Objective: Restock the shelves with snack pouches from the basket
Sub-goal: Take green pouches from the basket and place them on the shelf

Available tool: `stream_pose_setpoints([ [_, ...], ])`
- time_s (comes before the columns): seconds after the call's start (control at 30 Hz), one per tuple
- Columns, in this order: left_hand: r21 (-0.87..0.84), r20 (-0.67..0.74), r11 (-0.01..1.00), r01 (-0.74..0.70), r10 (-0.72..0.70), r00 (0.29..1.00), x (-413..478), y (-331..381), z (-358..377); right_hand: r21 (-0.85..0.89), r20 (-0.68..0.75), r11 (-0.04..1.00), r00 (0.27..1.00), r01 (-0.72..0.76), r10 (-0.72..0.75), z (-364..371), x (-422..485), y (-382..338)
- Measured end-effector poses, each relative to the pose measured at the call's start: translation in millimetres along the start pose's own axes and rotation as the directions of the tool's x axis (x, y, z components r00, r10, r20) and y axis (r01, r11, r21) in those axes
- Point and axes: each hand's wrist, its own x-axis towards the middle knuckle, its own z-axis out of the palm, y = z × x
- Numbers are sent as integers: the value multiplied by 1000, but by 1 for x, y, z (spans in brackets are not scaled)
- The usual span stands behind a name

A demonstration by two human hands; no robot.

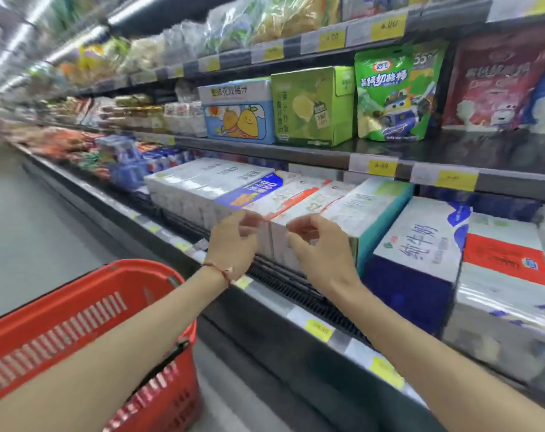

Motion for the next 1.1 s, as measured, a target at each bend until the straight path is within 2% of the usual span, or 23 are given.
stream_pose_setpoints([
  [0.27,72,-22,973,221,-220,975,-55,-101,-79,45,255,998,967,-34,21,102,-57,6],
  [0.4,94,-83,939,332,-325,942,-87,-148,-125,41,398,997,916,-64,42,157,-80,7],
  [0.63,214,-113,832,512,-500,859,-139,-229,-221,31,558,995,828,-90,58,261,-110,-2],
  [0.8,241,-110,754,611,-604,789,-164,-295,-272,-61,650,995,753,-76,97,341,-116,-6],
  [0.93,268,-109,661,701,-702,704,-178,-347,-304,-202,721,975,659,-96,214,402,-117,-4],
  [1.1,441,-59,456,773,-845,532,-196,-396,-326,-360,762,930,551,-77,341,460,-118,9],
])
